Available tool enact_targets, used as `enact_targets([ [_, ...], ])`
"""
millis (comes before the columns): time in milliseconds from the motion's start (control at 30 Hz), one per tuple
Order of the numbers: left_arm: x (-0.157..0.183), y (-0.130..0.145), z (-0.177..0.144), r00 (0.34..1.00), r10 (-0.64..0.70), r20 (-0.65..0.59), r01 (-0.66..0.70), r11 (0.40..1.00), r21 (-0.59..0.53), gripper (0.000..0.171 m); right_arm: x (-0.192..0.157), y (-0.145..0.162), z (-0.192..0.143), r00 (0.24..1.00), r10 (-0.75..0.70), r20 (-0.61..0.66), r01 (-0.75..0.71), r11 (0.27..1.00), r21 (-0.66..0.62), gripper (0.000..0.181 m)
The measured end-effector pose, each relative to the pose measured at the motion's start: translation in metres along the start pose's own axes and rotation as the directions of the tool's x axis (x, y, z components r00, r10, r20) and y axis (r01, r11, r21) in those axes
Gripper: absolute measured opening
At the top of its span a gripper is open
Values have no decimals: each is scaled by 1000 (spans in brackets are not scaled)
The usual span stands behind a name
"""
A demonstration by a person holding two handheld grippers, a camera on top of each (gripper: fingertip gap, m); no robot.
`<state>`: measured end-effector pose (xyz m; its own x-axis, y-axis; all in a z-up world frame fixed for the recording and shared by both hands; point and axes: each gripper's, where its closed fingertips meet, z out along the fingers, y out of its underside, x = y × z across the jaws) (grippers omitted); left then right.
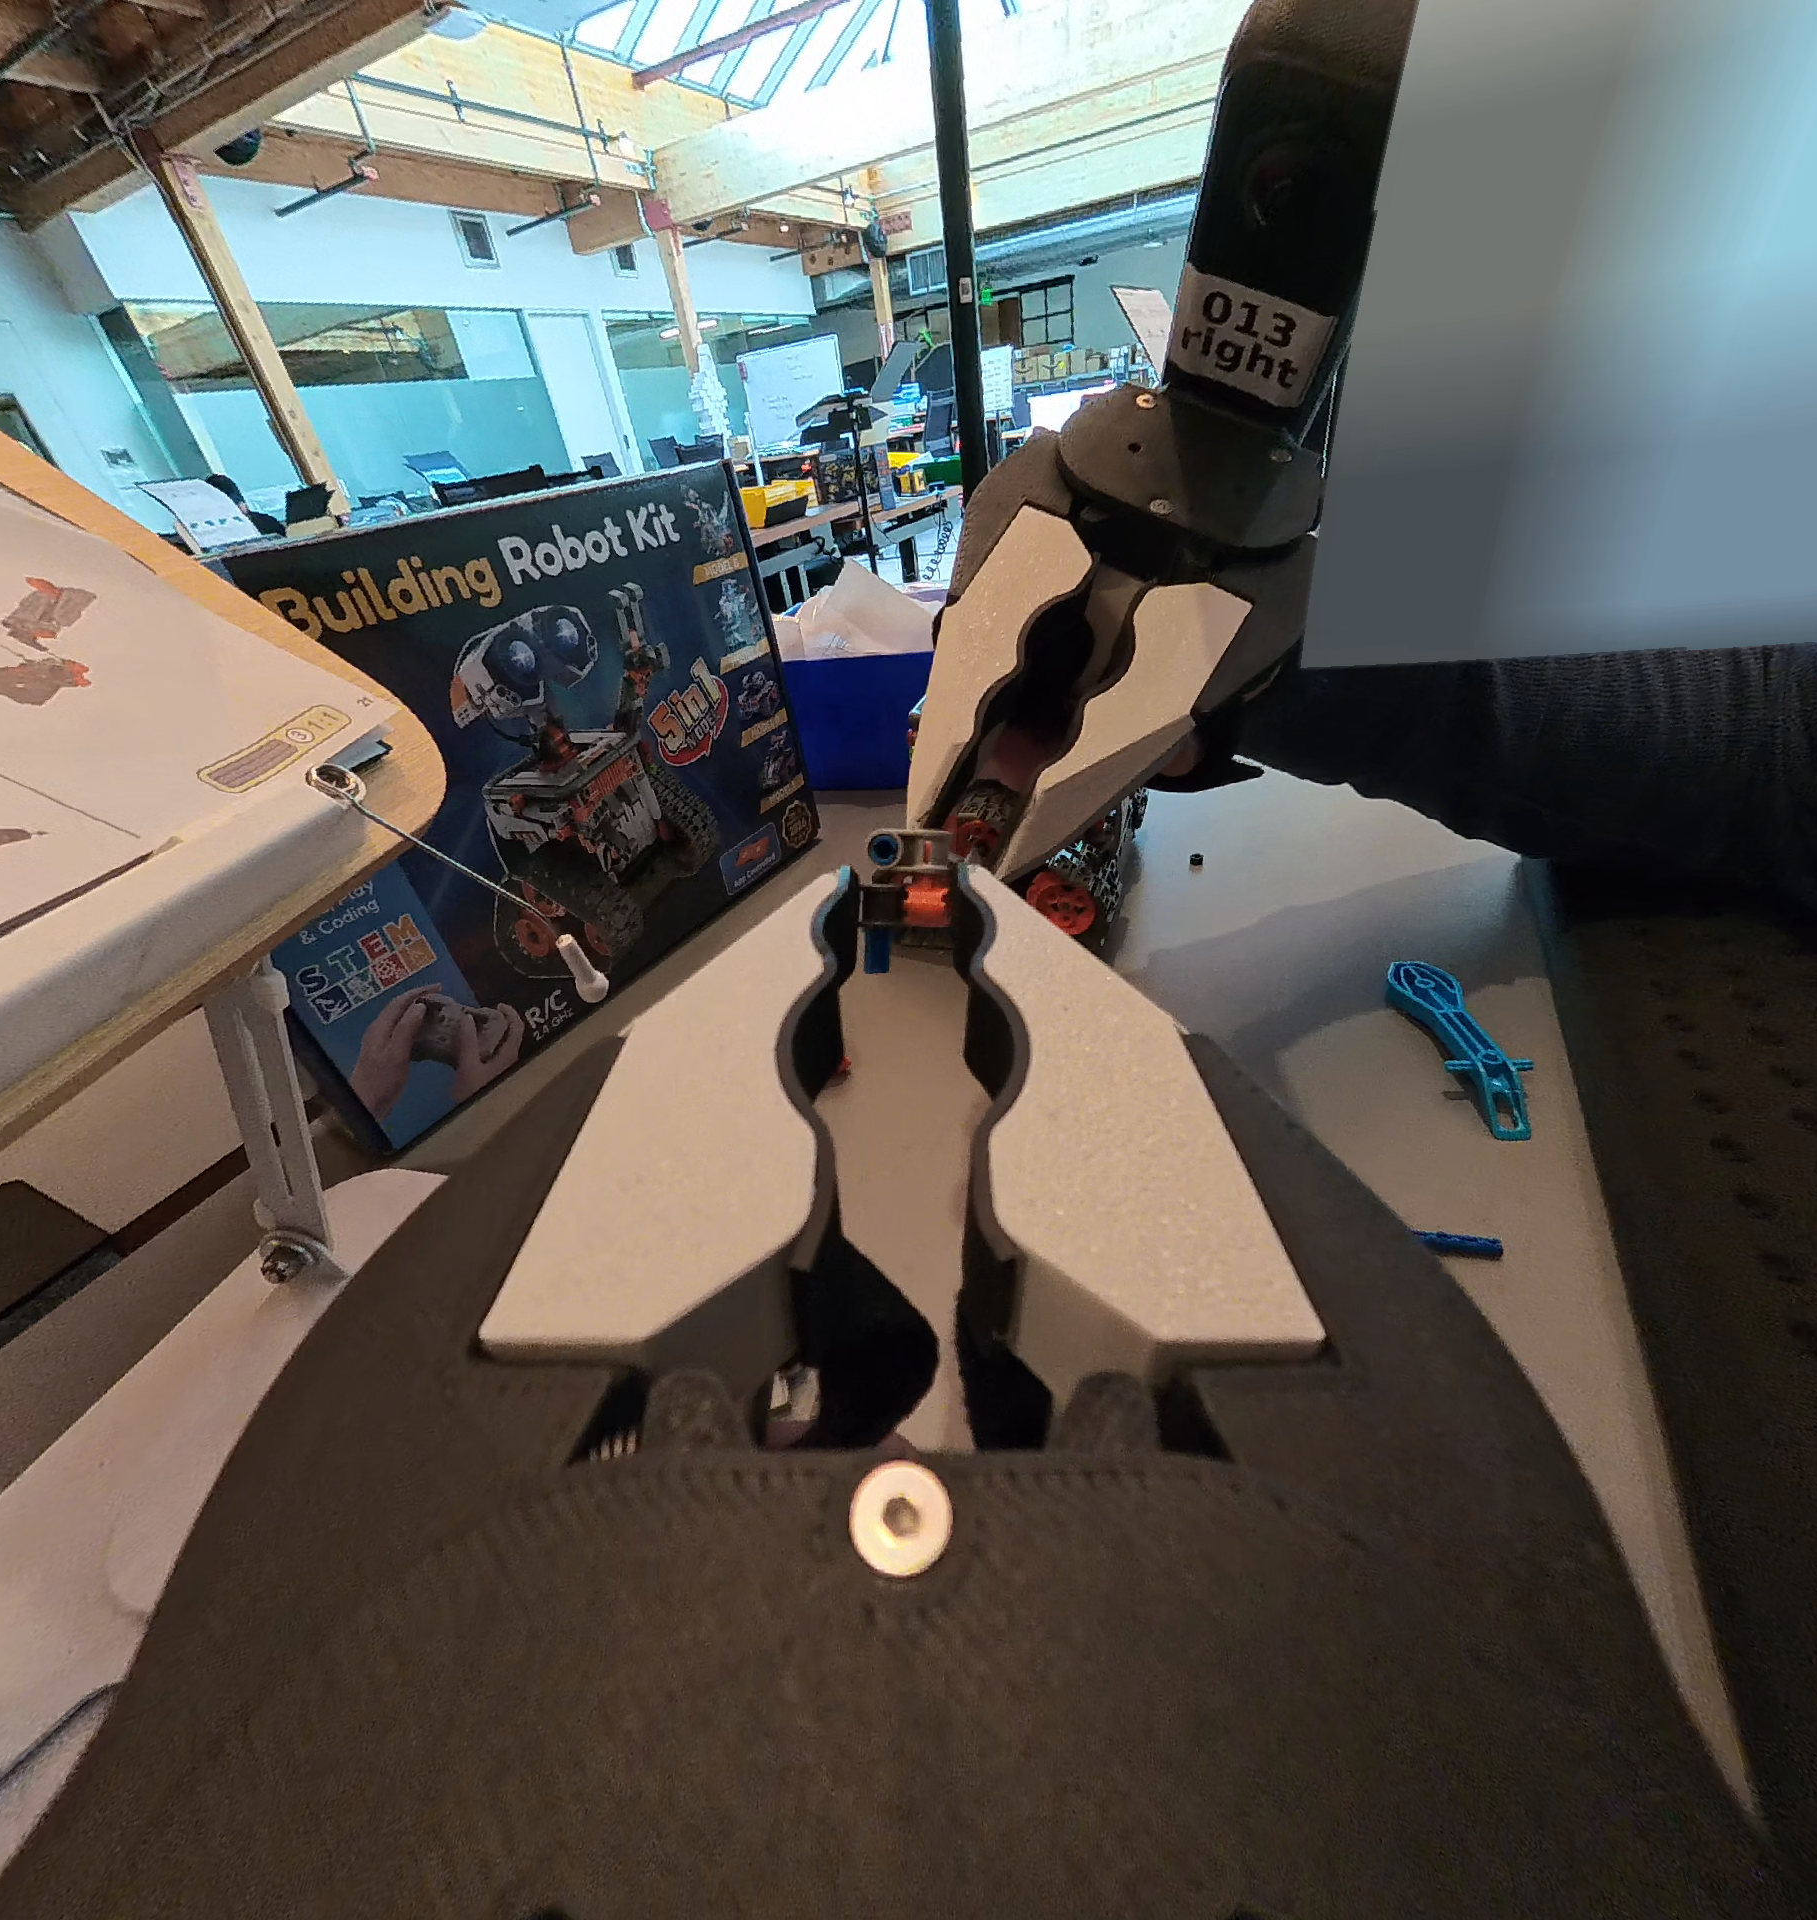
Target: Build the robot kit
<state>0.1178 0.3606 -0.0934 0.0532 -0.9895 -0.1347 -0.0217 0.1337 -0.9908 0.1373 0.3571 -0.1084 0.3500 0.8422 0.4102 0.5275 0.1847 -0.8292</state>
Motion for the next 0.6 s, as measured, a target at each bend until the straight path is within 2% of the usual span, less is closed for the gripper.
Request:
enact_targets([
  [600,-3,3,2,1000,-15,1,15,1000,-1,16,3,1,0,1000,-7,-18,7,1000,-5,13],
])
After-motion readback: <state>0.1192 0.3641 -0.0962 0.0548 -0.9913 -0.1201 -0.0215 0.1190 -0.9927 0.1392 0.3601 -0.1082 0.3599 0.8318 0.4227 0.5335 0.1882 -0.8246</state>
